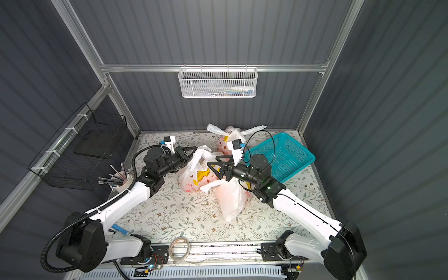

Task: Place the oranges into plastic bags & tie knots
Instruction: Tie the plastic bag at the center of the board.

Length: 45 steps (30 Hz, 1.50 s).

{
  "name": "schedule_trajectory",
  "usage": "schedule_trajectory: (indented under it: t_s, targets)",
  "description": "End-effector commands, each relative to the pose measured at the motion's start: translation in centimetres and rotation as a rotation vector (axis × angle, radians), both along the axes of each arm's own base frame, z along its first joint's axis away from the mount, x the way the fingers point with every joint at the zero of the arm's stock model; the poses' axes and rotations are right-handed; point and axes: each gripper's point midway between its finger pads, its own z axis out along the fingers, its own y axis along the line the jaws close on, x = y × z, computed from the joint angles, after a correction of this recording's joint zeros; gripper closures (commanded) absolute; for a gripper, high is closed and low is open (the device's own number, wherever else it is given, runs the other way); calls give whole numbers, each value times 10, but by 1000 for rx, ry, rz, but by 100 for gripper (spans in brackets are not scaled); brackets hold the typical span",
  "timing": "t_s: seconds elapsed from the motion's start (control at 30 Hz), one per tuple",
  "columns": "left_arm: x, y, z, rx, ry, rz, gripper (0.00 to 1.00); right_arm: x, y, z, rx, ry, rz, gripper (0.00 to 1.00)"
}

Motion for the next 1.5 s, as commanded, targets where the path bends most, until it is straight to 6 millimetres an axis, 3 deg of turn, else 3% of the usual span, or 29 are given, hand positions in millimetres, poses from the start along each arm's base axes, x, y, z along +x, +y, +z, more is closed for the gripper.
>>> schedule_trajectory:
  t_s: [0.0,0.2,0.47,0.63,0.7,0.83,0.97,1.23,1.47]
  targets:
    - [-1,-1,21,12,-71,-3,100,-15,16,-40,-48,374,44,24]
    - [2,3,18,26,-69,28,100,2,35,-57,-146,447,-42,16]
    - [2,3,20,36,-78,32,100,26,66,-61,-263,388,-87,20]
    - [1,3,20,46,-80,32,100,35,75,-72,-300,404,-101,34]
    - [1,4,20,51,-82,34,100,36,75,-75,-320,400,-112,47]
    - [1,8,19,88,-92,54,100,37,63,-76,-354,367,-159,69]
    - [4,19,18,228,-140,95,100,36,48,-73,-391,303,-197,100]
    - [7,59,14,541,-175,244,100,51,2,-79,-607,151,-354,100]
    - [5,98,5,752,-152,377,100,72,-57,-107,-905,54,-529,100]
